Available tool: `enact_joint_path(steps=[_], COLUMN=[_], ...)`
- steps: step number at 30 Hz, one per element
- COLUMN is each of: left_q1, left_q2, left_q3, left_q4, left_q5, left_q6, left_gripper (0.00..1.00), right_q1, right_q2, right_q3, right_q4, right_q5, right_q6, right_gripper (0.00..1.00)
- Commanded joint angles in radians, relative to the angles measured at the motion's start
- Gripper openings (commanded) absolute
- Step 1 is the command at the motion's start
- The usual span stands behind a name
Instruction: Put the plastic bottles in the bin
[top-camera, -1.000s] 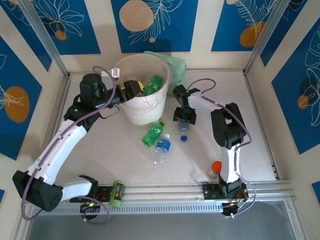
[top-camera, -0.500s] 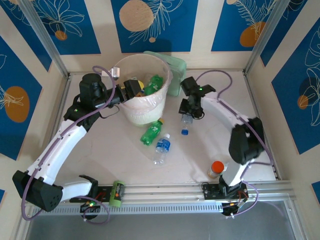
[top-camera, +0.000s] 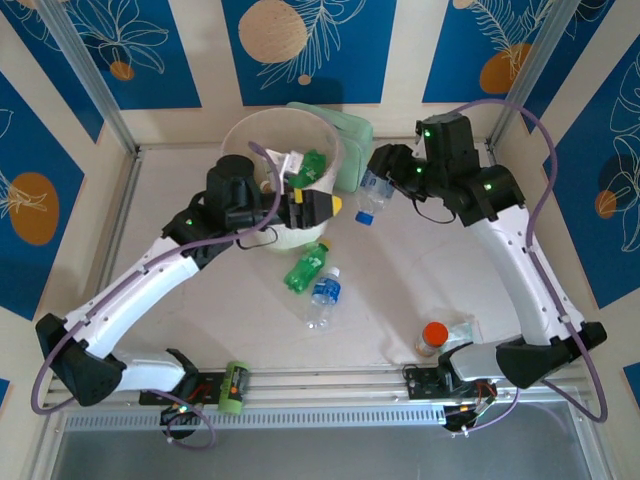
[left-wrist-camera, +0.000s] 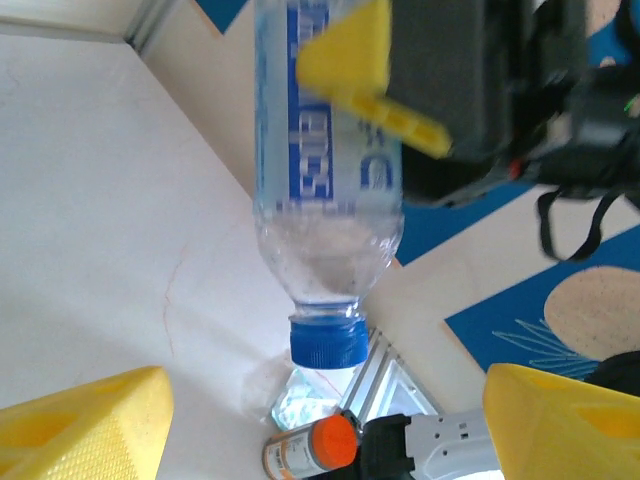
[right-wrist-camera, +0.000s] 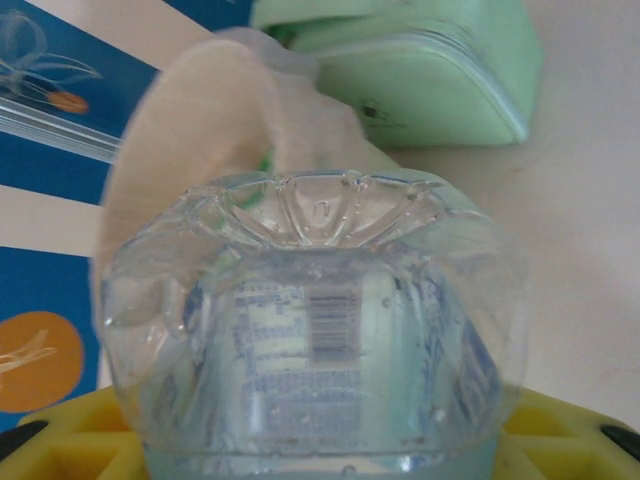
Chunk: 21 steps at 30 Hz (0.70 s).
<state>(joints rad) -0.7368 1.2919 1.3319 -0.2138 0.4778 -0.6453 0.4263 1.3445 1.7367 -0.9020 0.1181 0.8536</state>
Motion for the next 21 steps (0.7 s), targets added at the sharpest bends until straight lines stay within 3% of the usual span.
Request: enact_joint_path(steps=[1, 8, 14, 17, 21], left_q1=[-0.065, -0.143, -0.158, -0.161, -0.163], left_q2=[0.006, 0.032, 0.041, 0.051, 0.056], left_q3=[0.055, 0.089, 0.096, 0.105, 0.107], left_q4=[-0.063, -0.089, -0.079, -0.081, -0.075], left_q5=[-0.097, -0.176, -0.221, -0.215, -0.21], left_q6=[0.142, 0.234, 0.259, 0.265, 0.262], left_gripper=[0.81, 0.8, 0.72, 0.67, 0.51], right_q1=[0.02, 0.038, 0.071, 0.081, 0.087], right_q2=[-0.019, -0.004, -0.007, -0.008, -0.007], right_q3=[0.058, 0.088, 0.077, 0.074, 0.071], right_q4=[-0.006, 0.0, 0.03, 0.039, 0.038], right_q5=[-0.046, -0.089, -0.1, -0.096, -0.099], right_q6=[0.052, 0.102, 0.133, 0.138, 0.144], right_gripper=[0.53, 0.53, 0.53, 0.53, 0.53])
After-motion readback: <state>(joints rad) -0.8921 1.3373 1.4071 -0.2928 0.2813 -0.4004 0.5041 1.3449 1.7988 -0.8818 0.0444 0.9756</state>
